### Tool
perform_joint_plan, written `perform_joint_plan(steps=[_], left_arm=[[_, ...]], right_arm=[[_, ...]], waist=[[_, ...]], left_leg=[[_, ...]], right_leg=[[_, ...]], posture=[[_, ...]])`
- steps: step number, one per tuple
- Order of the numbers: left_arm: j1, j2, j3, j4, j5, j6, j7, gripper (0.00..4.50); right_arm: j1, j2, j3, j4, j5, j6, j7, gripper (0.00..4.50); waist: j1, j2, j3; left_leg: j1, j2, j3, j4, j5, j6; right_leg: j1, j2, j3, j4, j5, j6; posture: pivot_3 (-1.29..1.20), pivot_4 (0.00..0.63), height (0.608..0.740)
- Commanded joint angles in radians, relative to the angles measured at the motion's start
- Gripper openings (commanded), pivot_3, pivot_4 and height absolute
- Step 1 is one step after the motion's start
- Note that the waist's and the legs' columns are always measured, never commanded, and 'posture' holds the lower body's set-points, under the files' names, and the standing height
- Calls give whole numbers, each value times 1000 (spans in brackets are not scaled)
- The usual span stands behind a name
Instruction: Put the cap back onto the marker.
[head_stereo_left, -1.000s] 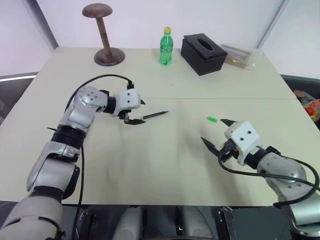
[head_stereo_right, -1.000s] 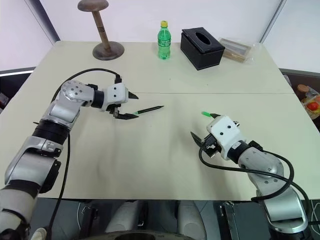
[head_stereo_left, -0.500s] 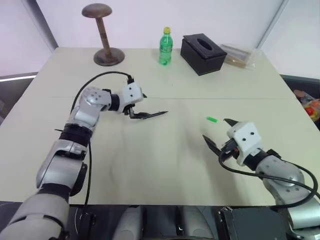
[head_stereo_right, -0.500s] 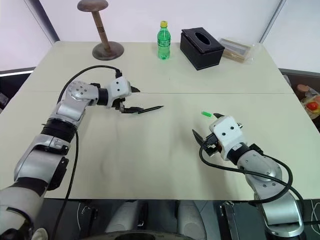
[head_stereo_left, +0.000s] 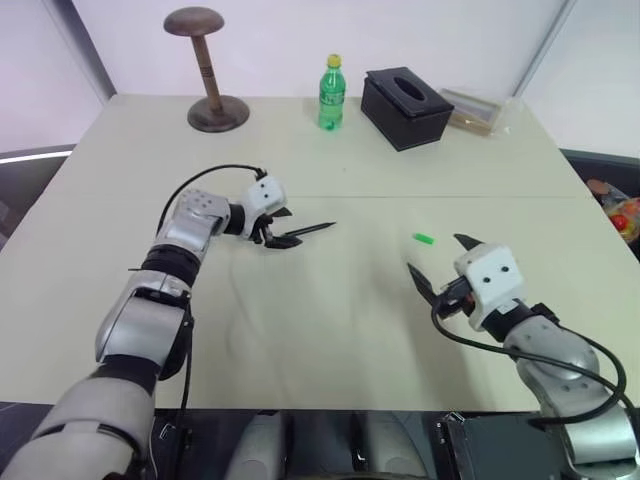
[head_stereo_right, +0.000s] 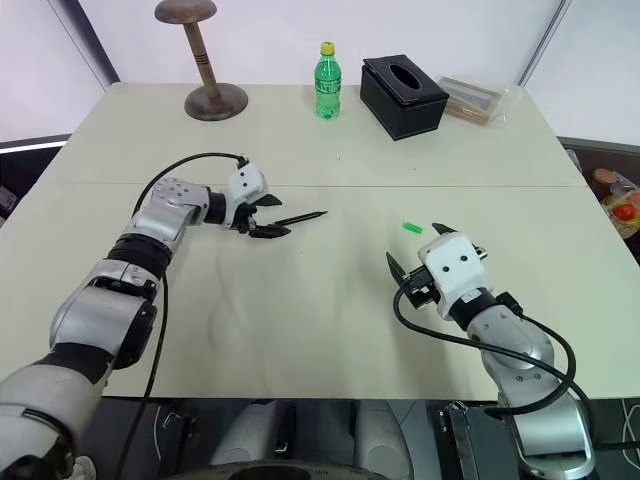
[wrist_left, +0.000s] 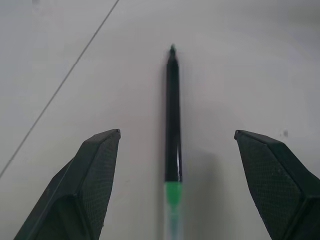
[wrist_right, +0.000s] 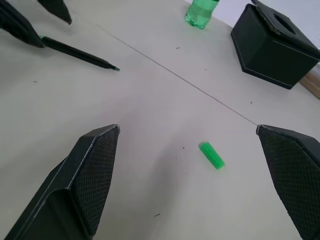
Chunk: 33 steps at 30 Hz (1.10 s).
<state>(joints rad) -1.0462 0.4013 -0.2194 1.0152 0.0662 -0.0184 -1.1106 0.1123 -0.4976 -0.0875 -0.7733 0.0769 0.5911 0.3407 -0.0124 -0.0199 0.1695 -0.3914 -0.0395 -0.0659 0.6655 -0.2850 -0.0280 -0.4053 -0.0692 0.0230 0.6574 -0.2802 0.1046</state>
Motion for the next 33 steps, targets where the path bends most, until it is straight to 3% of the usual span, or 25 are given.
perform_joint_plan(steps=[1, 18, 21, 22, 23, 27, 28, 33], left_arm=[[-56, -17, 2, 47, 24, -43, 26, 3828], [-75, -67, -26, 210, 148, -92, 95, 3828], [-67, -71, -25, 216, 153, -68, 95, 2976], [-63, -71, -25, 219, 153, -53, 91, 2976], [-60, -73, -22, 222, 151, -36, 86, 2175], [-55, -86, 9, 230, 122, 28, 84, 278], [-52, -88, 15, 232, 119, 41, 84, 64], [-29, -93, 22, 233, 122, 64, 86, 64]], right_arm=[[11, 18, 17, -56, -26, -16, -27, 4500], [60, 52, 25, -99, -64, -7, -57, 4500], [60, 49, 21, -100, -65, -5, -54, 4500], [60, 46, 19, -102, -65, -3, -51, 4500], [57, 43, 17, -103, -64, 0, -49, 4500], [59, 35, 4, -107, -61, 3, -38, 4500], [58, 32, 0, -108, -61, 5, -34, 4500], [50, 19, -17, -112, -59, 16, -20, 4500]], waist=[[1, 0, 0], [0, 0, 0], [0, 0, -1], [0, 0, -1], [0, 0, -1], [-2, 0, -1], [-2, 0, -1], [-3, 0, -1]], left_leg=[[0, 0, 0, 0, 0, 0], [1, 0, 0, 1, 0, 0], [2, 0, 0, 2, 0, 0], [3, 0, 0, 2, 0, 0], [3, 0, 0, 2, 0, 0], [9, 0, 0, 2, 0, 0], [11, 0, 0, 1, 0, 0], [16, 1, 0, 0, 0, 0]], right_leg=[[0, 0, 0, 0, 0, 0], [0, 1, 0, 4, 0, 0], [1, 1, 0, 5, 0, 0], [1, 1, 0, 5, 0, 0], [2, 1, 0, 6, 0, 0], [7, 2, 1, 6, 0, 0], [9, 2, 1, 6, 0, 0], [13, 2, 1, 5, 0, 0]], posture=[[0, 150, 740], [0, 150, 740], [0, 150, 740], [0, 150, 740], [0, 150, 740], [0, 150, 740], [0, 150, 740], [0, 150, 740]])
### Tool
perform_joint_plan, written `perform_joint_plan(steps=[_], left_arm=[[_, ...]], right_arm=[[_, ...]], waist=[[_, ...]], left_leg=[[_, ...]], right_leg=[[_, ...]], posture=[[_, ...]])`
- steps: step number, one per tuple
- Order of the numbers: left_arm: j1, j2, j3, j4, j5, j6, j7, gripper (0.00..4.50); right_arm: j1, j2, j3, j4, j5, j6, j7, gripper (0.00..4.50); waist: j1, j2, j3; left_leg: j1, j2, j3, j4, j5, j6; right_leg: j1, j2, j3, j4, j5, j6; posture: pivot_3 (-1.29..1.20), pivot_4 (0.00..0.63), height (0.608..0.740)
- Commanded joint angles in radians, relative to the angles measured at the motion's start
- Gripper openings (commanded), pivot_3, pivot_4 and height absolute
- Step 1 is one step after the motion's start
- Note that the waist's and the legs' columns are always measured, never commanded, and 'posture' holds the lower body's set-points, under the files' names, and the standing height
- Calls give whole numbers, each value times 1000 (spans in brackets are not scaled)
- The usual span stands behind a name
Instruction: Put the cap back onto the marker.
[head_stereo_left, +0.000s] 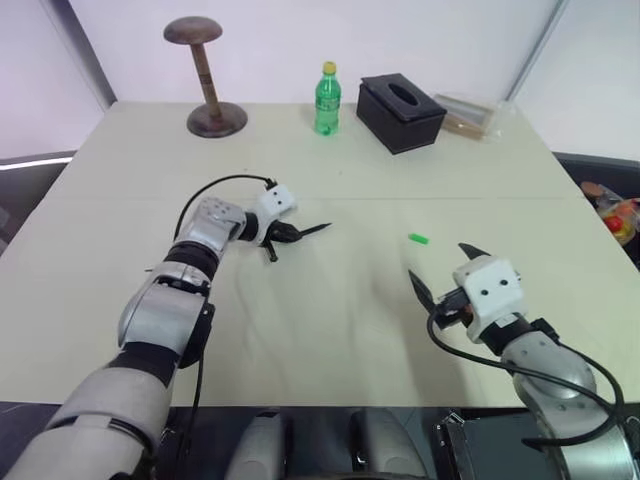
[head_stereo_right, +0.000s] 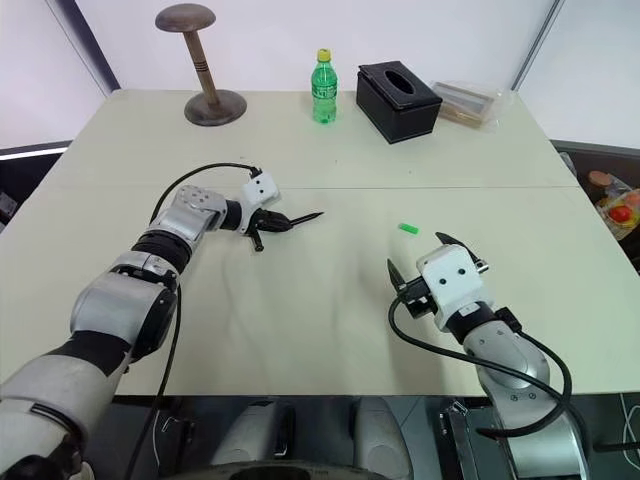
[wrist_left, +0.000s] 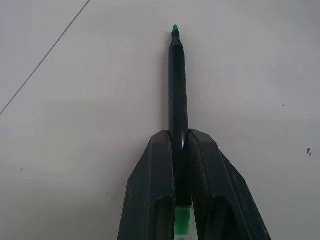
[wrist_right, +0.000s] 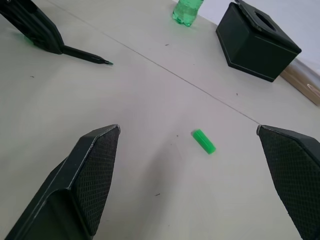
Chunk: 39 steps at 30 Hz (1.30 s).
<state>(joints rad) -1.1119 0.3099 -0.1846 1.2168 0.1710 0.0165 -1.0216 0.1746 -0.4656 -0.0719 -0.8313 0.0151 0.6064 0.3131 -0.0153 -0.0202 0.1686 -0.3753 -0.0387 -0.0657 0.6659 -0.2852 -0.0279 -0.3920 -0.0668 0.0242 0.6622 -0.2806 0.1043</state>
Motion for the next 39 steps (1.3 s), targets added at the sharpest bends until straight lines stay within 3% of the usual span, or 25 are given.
perform_joint_plan(steps=[1, 12, 21, 31, 39], left_arm=[[40, -2, -12, 28, 16, 29, -10, 64], [21, 4, -33, -141, 10, -195, -61, 64], [67, 10, -35, -495, -31, -149, -91, 64], [158, 53, -31, -829, -67, 18, -83, 64], [201, 84, -30, -954, -84, 87, -64, 64]], right_arm=[[-14, -14, -35, -55, 3, 3, 9, 4500], [-63, -75, -108, 37, 68, -20, 109, 4500], [-294, -177, -192, 496, 262, -110, 365, 4500], [-656, -238, -15, 1102, 191, -331, 604, 4500], [-765, -206, 92, 1409, 96, -532, 664, 4500]], waist=[[0, 0, 0], [4, -2, 1], [-3, -1, 2], [-2, 3, 6], [0, 3, 6]], left_leg=[[0, 0, 0, 0, 0, 0], [-2, 1, 0, 0, 0, 0], [-2, 2, 1, -1, 0, 0], [-2, 3, 2, -2, 0, 0], [-8, 2, 2, -1, 0, 0]], right_leg=[[0, 0, 0, 0, 0, 0], [-1, -1, 0, -1, 0, 0], [-2, -1, 1, -1, 0, 0], [-3, 0, 3, -1, 0, 0], [-8, -1, 2, -3, 0, 0]], posture=[[0, 150, 740], [0, 150, 740], [0, 150, 740], [0, 150, 740], [0, 150, 740]])
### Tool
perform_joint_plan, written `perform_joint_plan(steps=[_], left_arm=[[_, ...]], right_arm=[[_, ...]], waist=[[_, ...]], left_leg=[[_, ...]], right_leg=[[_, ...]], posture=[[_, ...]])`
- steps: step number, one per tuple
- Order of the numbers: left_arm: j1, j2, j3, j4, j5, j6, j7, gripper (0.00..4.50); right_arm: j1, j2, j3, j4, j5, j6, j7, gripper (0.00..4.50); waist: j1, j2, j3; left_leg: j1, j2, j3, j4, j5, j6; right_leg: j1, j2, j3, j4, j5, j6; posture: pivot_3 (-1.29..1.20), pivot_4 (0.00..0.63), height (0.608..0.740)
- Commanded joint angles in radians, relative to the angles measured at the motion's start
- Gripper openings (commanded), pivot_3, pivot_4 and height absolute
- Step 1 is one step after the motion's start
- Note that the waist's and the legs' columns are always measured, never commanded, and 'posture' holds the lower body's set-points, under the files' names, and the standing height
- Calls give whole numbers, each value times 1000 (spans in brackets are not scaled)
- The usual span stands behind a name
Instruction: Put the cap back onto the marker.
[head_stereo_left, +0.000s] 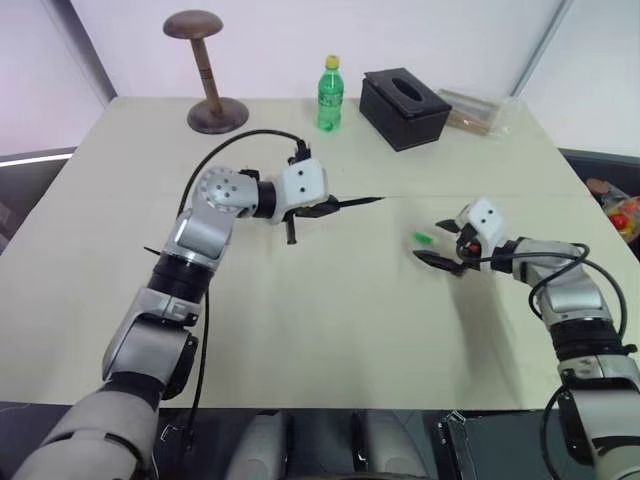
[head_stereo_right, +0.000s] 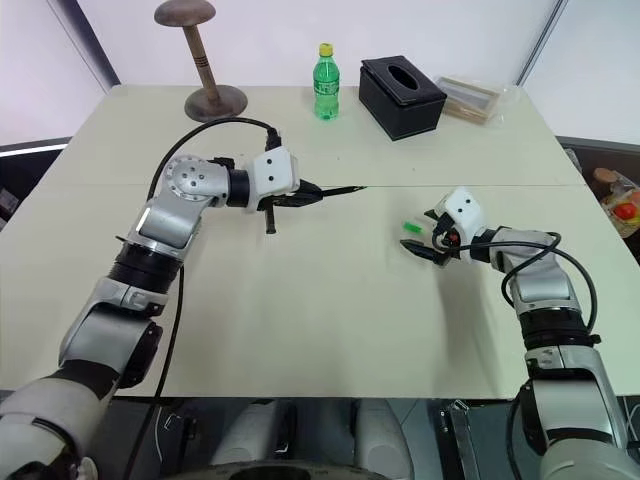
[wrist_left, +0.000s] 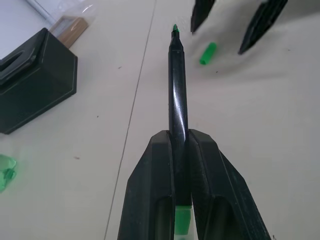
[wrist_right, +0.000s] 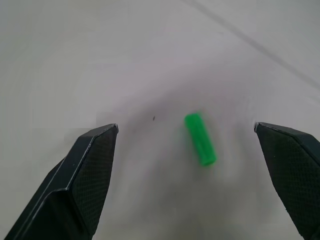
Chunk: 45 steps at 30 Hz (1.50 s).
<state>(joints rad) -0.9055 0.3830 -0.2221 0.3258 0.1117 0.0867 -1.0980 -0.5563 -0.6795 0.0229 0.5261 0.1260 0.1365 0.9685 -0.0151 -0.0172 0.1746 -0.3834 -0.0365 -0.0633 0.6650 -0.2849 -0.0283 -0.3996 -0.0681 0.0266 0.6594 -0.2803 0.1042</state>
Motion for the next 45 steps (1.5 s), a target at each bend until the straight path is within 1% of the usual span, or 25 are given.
perform_joint_plan(steps=[1, 6, 15, 18, 19, 20, 24, 25, 30, 32, 34, 36, 38, 39, 41, 43, 45], left_arm=[[-3, 16, 8, -72, -27, 23, 15, 64], [6, 35, 7, -106, -36, 47, 23, 64], [20, 51, 1, -143, -45, 66, 35, 64], [20, 54, 0, -149, -46, 70, 40, 0], [19, 55, -1, -150, -46, 71, 41, 0], [19, 57, 0, -151, -46, 70, 43, 0], [16, 63, 2, -151, -48, 72, 45, 0], [15, 64, 1, -150, -48, 71, 45, 0], [4, 60, 0, -126, -49, 64, 45, 0], [1, 58, 0, -108, -56, 53, 34, 0], [-11, 59, -3, -51, -60, 5, 16, 0], [-23, 59, -9, 10, -64, -64, -8, 0], [-46, 60, -31, 92, -43, -170, -25, 0], [-56, 59, -40, 124, -33, -211, -28, 0], [-88, 52, -74, 229, -2, -340, -35, 0], [-127, 34, -101, 346, 32, -468, -17, 0], [-160, 9, -109, 441, 51, -569, 21, 0]], right_arm=[[-41, 13, 1, 77, -16, -75, 13, 4500], [-75, 27, 7, 171, -29, -132, 18, 4500], [-145, 42, 3, 287, -45, -180, 19, 4500], [-161, 48, 3, 320, -51, -193, 20, 3639], [-165, 48, 2, 330, -53, -198, 20, 3193], [-169, 50, 1, 338, -54, -202, 20, 2551], [-176, 57, -3, 363, -56, -210, 14, 627], [-176, 58, -3, 367, -58, -215, 8, 56], [-167, 56, -18, 355, -48, -206, -10, 17], [-147, 44, -22, 304, -50, -200, -26, 17], [-101, 12, -22, 155, -69, -186, -60, 17], [-48, -18, -25, -8, -80, -143, -83, 17], [7, -49, -36, -182, -87, -77, -108, 17], [26, -59, -39, -237, -89, -51, -120, 17], [84, -91, -51, -413, -105, 23, -149, 17], [131, -107, -63, -580, -105, 119, -171, 17], [162, -114, -64, -703, -119, 202, -195, 17]], waist=[[-1, 0, 0], [-6, 0, 0], [-4, 0, 0], [-4, 0, 0], [-4, 0, 0], [-4, 0, 0], [-4, 0, 0], [-4, 0, 0], [-4, 0, 0], [-4, 0, 0], [2, 1, 0], [2, 2, 0], [2, 2, 0], [2, 2, 0], [3, 2, 0], [4, 2, 0], [4, 2, 0]], left_leg=[[-2, 0, 0, 0, 0, 0], [-4, 0, 0, 1, 0, 0], [-4, 0, 0, 1, 1, -1], [-4, 0, 0, 1, 1, -1], [-4, 0, 0, 1, 1, -1], [-4, 0, 0, 1, 1, -1], [-4, 0, 0, 1, 1, -1], [-4, 0, 0, 1, 1, -1], [-4, 0, 0, 1, 1, -1], [-4, 0, 0, 1, 1, -1], [-4, 0, 0, 1, 1, -1], [-7, -1, 0, 1, 1, -2], [-9, -2, 0, 1, 1, -2], [-9, -2, 0, 1, 1, -2], [-9, -2, 0, 1, 1, -2], [-9, -2, 0, 1, 1, -2], [-9, -2, 0, 1, 1, -2]], right_leg=[[-2, 0, 0, 0, 0, 0], [-4, 0, 0, 1, 0, 0], [-4, 0, 0, 2, 0, 0], [-4, 0, 0, 2, 0, 0], [-4, 0, 0, 2, 0, 0], [-4, 0, 0, 2, 0, 0], [-4, 0, 0, 2, 0, 0], [-4, 0, 0, 2, 0, 0], [-4, 0, 0, 2, 0, 0], [-4, 0, 0, 2, 0, 0], [-4, -1, 0, 2, 0, 0], [-8, -1, 0, 2, 0, 0], [-10, -3, 0, 3, 0, 0], [-10, -3, 0, 2, 0, 0], [-10, -3, 0, 2, 0, 0], [-10, -3, -1, 2, 0, 0], [-10, -3, -1, 2, 0, 0]], posture=[[0, 150, 740], [0, 150, 740], [0, 150, 740], [0, 150, 740], [0, 150, 740], [0, 150, 740], [0, 150, 740], [0, 150, 740], [0, 150, 740], [0, 150, 740], [0, 150, 740], [0, 150, 740], [0, 150, 740], [0, 150, 740], [0, 150, 740], [0, 150, 740], [0, 150, 740]])
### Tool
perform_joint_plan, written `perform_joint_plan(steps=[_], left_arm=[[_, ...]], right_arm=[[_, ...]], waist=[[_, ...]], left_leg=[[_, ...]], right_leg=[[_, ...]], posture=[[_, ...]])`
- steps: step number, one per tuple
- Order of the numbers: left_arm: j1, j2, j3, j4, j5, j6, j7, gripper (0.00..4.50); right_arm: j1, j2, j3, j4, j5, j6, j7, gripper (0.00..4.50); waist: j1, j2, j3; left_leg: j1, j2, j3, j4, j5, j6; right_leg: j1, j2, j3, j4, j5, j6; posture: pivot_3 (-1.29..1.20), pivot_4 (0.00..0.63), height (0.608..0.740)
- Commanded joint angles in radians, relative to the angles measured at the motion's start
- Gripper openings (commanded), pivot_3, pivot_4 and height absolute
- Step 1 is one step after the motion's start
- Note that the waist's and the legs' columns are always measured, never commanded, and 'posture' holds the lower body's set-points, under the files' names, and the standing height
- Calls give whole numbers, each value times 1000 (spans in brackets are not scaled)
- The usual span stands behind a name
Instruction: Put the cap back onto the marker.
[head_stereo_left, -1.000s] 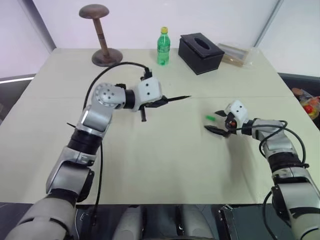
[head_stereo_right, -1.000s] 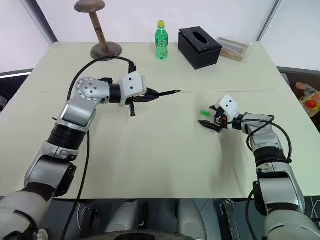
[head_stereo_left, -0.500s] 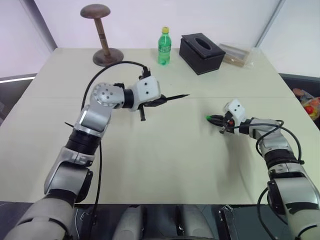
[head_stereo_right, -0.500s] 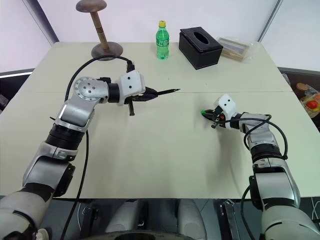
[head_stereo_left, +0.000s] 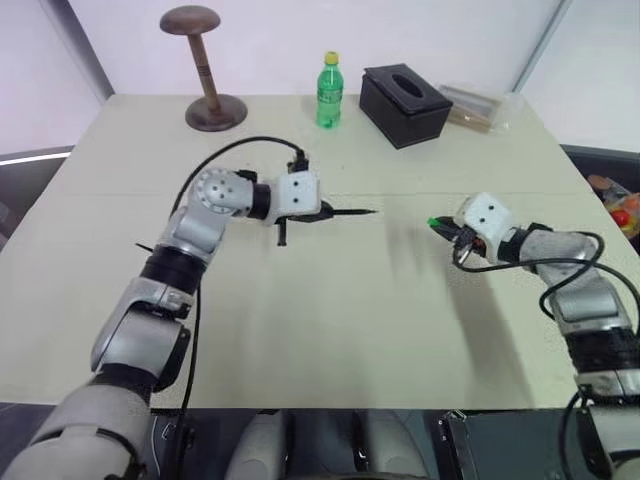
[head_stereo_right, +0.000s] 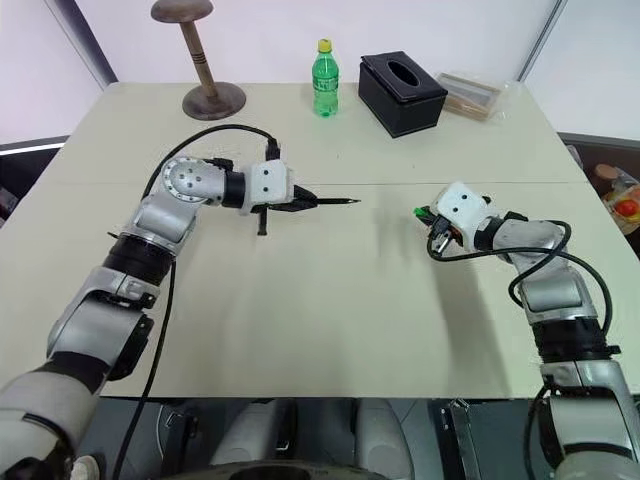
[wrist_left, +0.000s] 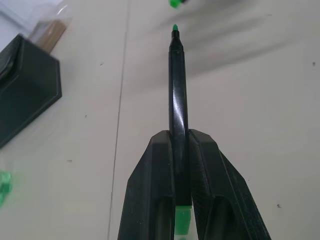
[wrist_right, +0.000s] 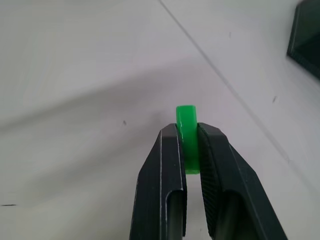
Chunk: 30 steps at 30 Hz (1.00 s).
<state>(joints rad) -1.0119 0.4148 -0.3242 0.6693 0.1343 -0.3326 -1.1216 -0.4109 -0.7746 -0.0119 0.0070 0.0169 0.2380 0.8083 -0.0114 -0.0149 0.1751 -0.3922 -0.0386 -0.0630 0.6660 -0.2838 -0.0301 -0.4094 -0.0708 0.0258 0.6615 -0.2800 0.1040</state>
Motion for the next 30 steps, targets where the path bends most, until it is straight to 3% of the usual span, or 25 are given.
perform_joint_plan(steps=[1, 9, 30], left_arm=[[-69, -33, -10, 138, 37, -189, 62, 0], [-163, -98, -6, 326, 88, -372, 202, 0], [-167, -105, 18, 363, 32, -459, 104, 0]], right_arm=[[23, -23, -27, -215, -14, 128, -41, 17], [76, -57, 41, -449, -56, 368, -47, 17], [-19, -77, 61, -516, -43, 436, -43, 17]], waist=[[0, 0, 0], [1, -1, 1], [-1, -1, 1]], left_leg=[[0, 0, 0, 0, 0, 0], [-1, -1, 0, 0, 0, 1], [-1, 0, 0, 0, 0, 1]], right_leg=[[0, 0, 0, 0, 0, 0], [0, 0, 0, 0, 0, 0], [0, 0, 0, 0, 0, 0]], posture=[[0, 150, 740], [0, 150, 740], [0, 150, 740]])
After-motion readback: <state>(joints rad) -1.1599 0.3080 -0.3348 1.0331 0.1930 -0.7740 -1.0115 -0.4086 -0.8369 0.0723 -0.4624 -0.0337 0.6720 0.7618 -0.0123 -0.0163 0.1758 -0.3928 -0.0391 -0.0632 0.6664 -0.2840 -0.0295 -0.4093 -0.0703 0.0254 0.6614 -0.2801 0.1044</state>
